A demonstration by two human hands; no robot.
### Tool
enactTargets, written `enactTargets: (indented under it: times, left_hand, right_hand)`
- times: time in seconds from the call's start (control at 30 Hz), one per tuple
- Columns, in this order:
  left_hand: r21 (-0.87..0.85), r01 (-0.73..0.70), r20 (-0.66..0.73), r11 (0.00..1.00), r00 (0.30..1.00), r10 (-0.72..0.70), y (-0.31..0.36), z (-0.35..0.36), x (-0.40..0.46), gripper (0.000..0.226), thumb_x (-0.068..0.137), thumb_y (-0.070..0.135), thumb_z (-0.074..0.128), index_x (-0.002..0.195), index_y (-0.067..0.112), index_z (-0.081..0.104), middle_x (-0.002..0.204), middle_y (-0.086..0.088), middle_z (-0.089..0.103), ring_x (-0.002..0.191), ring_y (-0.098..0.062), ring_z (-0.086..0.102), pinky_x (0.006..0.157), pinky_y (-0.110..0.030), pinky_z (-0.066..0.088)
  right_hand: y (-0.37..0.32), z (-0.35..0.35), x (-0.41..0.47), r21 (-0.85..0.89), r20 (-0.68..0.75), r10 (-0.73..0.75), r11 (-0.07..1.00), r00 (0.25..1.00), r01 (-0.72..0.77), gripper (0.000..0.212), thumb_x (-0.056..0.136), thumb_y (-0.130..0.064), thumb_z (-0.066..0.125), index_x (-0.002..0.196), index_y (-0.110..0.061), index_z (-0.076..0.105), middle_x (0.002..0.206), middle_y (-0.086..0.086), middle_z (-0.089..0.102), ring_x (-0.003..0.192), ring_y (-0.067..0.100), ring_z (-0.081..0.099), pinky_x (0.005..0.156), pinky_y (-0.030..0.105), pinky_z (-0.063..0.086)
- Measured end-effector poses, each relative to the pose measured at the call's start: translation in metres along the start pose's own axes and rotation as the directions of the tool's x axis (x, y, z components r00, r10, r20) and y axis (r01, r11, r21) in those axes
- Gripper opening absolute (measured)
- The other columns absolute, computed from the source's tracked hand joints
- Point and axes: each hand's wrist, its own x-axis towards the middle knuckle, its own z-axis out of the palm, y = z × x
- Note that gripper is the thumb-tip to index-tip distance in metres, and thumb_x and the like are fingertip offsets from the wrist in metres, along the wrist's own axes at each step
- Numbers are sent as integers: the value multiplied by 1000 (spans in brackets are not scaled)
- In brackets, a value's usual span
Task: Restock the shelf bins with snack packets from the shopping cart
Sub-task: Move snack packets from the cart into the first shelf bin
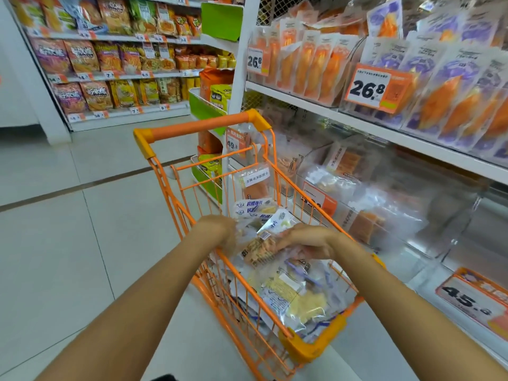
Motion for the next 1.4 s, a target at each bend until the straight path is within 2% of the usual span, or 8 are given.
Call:
enactTargets:
  times: [0.1,0.3,0.63,0.83,1.03,1.1,1.27,1.4]
  left_hand:
    - [-238,-12,-9,971,1000,10,-13,-5,9,31,78,14,65,71,20,35,73,0,33,57,-15,31,58,-31,33]
    - [-401,-97,-350,911,935,-55,-28,-28,4,40,85,34,69,117,13,57,121,-5,56,111,-25,55,82,-31,43]
    - [-424,-342,-814,838,551,-187,-6,-23,-27,17,89,31,65,103,31,73,100,8,74,93,-9,67,72,-27,50]
    - [-910,-282,-348,304,918,-189,11,-15,-19,9,88,17,68,84,9,66,70,-1,60,60,-9,54,48,-12,44]
    - [-792,-270,-197,548,962,190,16,10,-2,80,86,12,69,150,33,25,151,7,28,119,-12,51,69,-12,46]
    - [-746,-253,-168,616,966,195,18,13,0,101,81,5,73,152,33,7,157,-7,22,107,-24,61,60,-15,47]
    - [-978,-119,-126,169,991,-33,11,6,-2,43,80,9,75,119,2,58,112,-16,62,66,-15,63,57,-19,50]
    - [-979,-187,-185,77,982,43,-6,5,-1,35,90,32,63,121,15,64,129,-5,56,126,-20,45,108,-40,31]
  right_hand:
    - [-4,-3,2,-23,-40,-15,1000,999,14,18,89,-12,66,71,-12,62,62,-5,55,55,7,41,51,17,37]
    - [-5,-11,-18,134,-304,-105,979,947,151,17,86,-16,69,104,-16,69,95,5,66,83,16,58,69,25,47]
    - [16,-10,-44,576,-439,-234,668,868,472,23,88,-21,65,107,-9,70,100,7,74,93,17,67,88,30,52]
    - [21,-17,-50,451,-541,-269,706,797,545,10,91,-21,62,92,-17,70,93,-1,70,84,8,62,85,25,47]
    - [21,-14,-53,-38,-617,-471,818,631,574,8,92,-26,60,88,-28,66,85,-11,68,82,5,65,70,14,48]
    - [20,-17,-56,-54,-610,-490,810,623,584,8,92,-26,61,88,-29,67,82,-14,69,73,-3,64,63,6,46]
    - [16,-28,-68,-3,-629,-527,737,572,676,16,87,-24,68,102,-25,74,101,-6,74,100,10,67,88,27,50]
    - [12,-25,-77,-100,-559,-637,687,530,720,18,81,-16,70,97,-23,76,110,-16,70,108,1,62,90,21,51]
